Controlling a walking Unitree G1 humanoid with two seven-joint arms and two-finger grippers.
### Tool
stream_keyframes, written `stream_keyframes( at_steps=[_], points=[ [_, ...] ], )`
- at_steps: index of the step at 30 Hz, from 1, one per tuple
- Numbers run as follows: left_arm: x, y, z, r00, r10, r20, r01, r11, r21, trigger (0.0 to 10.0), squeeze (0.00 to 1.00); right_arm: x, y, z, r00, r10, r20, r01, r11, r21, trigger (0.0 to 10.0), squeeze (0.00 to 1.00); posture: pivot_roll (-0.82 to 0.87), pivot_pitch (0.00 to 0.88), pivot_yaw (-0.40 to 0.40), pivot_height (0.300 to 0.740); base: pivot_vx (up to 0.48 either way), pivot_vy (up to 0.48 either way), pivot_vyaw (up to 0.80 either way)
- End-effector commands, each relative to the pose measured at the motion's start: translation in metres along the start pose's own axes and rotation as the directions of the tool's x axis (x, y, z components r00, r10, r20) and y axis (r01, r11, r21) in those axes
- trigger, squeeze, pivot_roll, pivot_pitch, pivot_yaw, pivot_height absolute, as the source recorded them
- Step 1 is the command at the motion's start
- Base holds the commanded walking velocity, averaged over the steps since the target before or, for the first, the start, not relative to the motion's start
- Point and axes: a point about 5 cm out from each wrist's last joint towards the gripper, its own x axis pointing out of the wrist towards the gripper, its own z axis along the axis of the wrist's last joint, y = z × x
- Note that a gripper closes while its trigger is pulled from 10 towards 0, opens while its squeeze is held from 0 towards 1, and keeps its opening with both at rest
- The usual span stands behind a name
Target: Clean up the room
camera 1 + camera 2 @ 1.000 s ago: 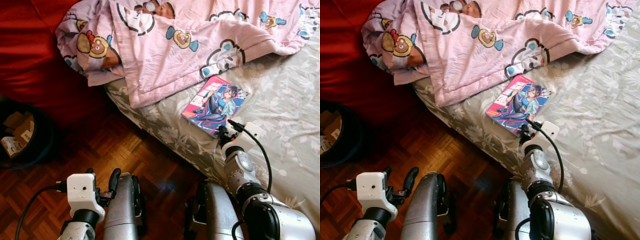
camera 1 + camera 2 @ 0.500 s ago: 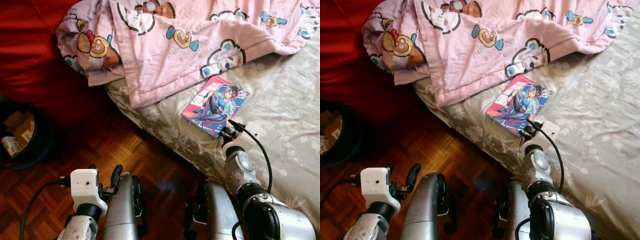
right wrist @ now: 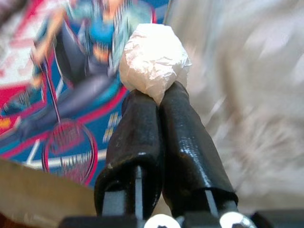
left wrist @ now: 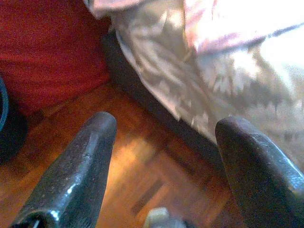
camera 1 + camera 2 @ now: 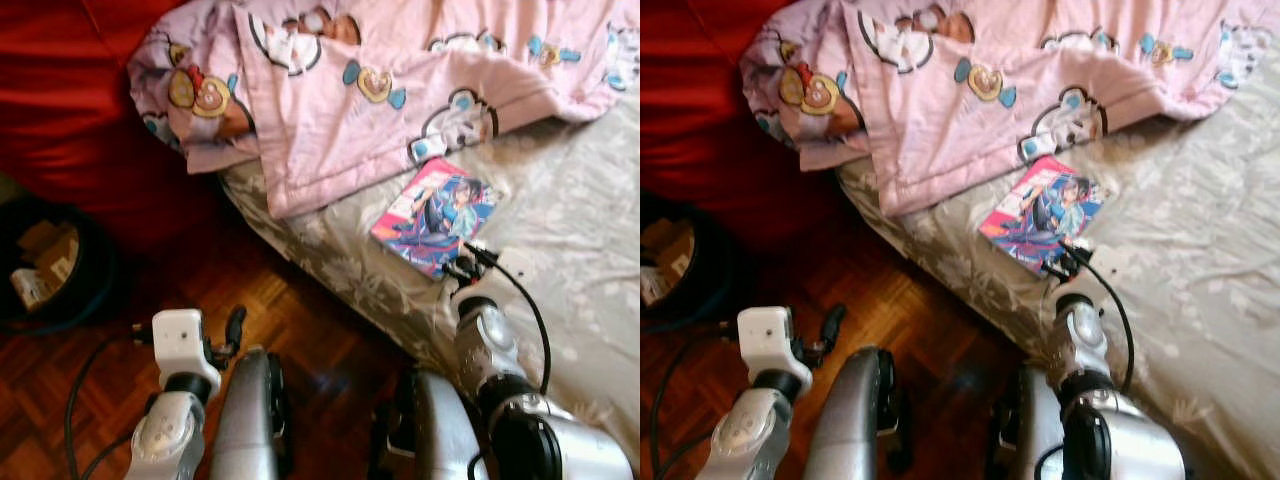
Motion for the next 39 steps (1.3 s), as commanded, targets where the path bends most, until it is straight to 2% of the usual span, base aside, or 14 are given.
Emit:
stream_keyframes(
  at_steps=[1, 3, 4, 6, 10, 11, 12, 13, 17, 20, 25, 29, 35, 39],
  points=[
    [-0.003, 0.01, -0.014, 0.998, 0.048, -0.045, -0.049, 0.998, -0.026, 10.0, 0.0, -0.008, -0.018, -0.005, 0.999, -0.033, 0.019, 0.034, 0.999, -0.022, 0.0, 0.0, 0.08, 0.227, -0.019, 0.613, 0.0, 0.0, 0.0],
    [-0.001, 0.011, -0.015, 0.998, 0.049, -0.046, -0.051, 0.998, -0.029, 10.0, 0.0, -0.008, -0.019, -0.005, 0.999, -0.037, 0.019, 0.038, 0.999, -0.024, 0.0, 0.0, 0.07, 0.222, -0.019, 0.613, 0.0, 0.0, 0.0],
    [-0.001, 0.014, -0.017, 0.997, 0.064, -0.047, -0.066, 0.997, -0.038, 10.0, 0.0, -0.014, -0.03, -0.008, 0.999, -0.043, 0.03, 0.044, 0.998, -0.035, 0.0, 0.0, 0.06, 0.201, -0.022, 0.613, 0.0, 0.0, 0.0],
    [0.0, 0.015, -0.019, 0.996, 0.073, -0.047, -0.075, 0.996, -0.042, 10.0, 0.0, -0.018, -0.034, -0.011, 0.999, -0.043, 0.033, 0.044, 0.998, -0.044, 0.0, 0.0, 0.06, 0.192, -0.024, 0.613, 0.0, 0.0, 0.0],
    [0.0, 0.028, -0.029, 0.99, 0.125, -0.064, -0.126, 0.992, -0.01, 10.0, 0.0, -0.035, -0.047, -0.027, 1.0, -0.007, 0.006, 0.008, 0.99, -0.137, 0.0, 0.0, 0.03, 0.164, -0.029, 0.613, 0.0, 0.0, 0.0],
    [-0.001, 0.032, -0.033, 0.988, 0.136, -0.075, -0.136, 0.991, 0.009, 10.0, 0.0, -0.04, -0.05, -0.033, 1.0, -0.005, -0.015, 0.002, 0.988, -0.154, 1.9, 0.0, 0.03, 0.154, -0.03, 0.613, 0.0, 0.0, 0.0],
    [-0.002, 0.036, -0.036, 0.986, 0.144, -0.082, -0.143, 0.99, 0.022, 10.0, 0.0, -0.043, -0.052, -0.037, 1.0, -0.004, -0.031, -0.001, 0.986, -0.164, 1.9, 0.0, 0.03, 0.154, -0.03, 0.613, 0.0, 0.0, 0.0],
    [-0.004, 0.044, -0.04, 0.979, 0.179, -0.095, -0.176, 0.984, 0.038, 10.0, 0.0, -0.048, -0.056, -0.043, 0.999, -0.007, -0.054, -0.003, 0.984, -0.176, 10.0, 0.0, 0.02, 0.146, -0.029, 0.613, 0.0, 0.0, 0.0],
    [-0.017, 0.082, -0.05, 0.929, 0.346, -0.132, -0.335, 0.937, 0.096, 10.0, 0.0, -0.061, -0.064, -0.056, 0.995, -0.004, -0.104, -0.017, 0.979, -0.203, 10.0, 0.0, 0.02, 0.117, -0.028, 0.613, 0.0, 0.0, 0.0],
    [-0.022, 0.092, -0.056, 0.92, 0.359, -0.156, -0.347, 0.932, 0.102, 10.0, 0.0, -0.065, -0.066, -0.059, 0.993, -0.001, -0.117, -0.025, 0.975, -0.22, 10.0, 0.0, 0.03, 0.104, -0.029, 0.613, 0.0, 0.0, 0.0],
    [-0.037, 0.083, -0.092, 0.92, 0.246, -0.306, -0.22, 0.968, 0.118, 10.0, 0.0, -0.077, -0.073, -0.075, 0.975, 0.036, -0.219, -0.097, 0.957, -0.274, 10.0, 0.0, 0.02, 0.083, -0.026, 0.613, 0.0, 0.0, 0.0],
    [-0.057, 0.067, -0.136, 0.853, 0.19, -0.486, -0.157, 0.982, 0.107, 10.0, 0.0, -0.086, -0.073, -0.096, 0.934, 0.052, -0.353, -0.169, 0.936, -0.309, 10.0, 0.0, 0.01, 0.06, -0.03, 0.613, 0.0, 0.0, 0.0],
    [-0.071, 0.056, -0.164, 0.78, 0.142, -0.609, -0.085, 0.989, 0.121, 10.0, 0.0, -0.097, -0.07, -0.115, 0.885, 0.043, -0.464, -0.219, 0.917, -0.333, 10.0, 0.0, 0.01, 0.031, -0.041, 0.613, 0.0, 0.0, 0.0],
    [-0.073, 0.055, -0.169, 0.755, 0.13, -0.643, -0.061, 0.99, 0.128, 10.0, 0.0, -0.103, -0.075, -0.122, 0.867, 0.009, -0.498, -0.207, 0.916, -0.345, 10.0, 0.0, 0.02, 0.029, -0.039, 0.613, 0.0, 0.0, 0.0]
  ],
)
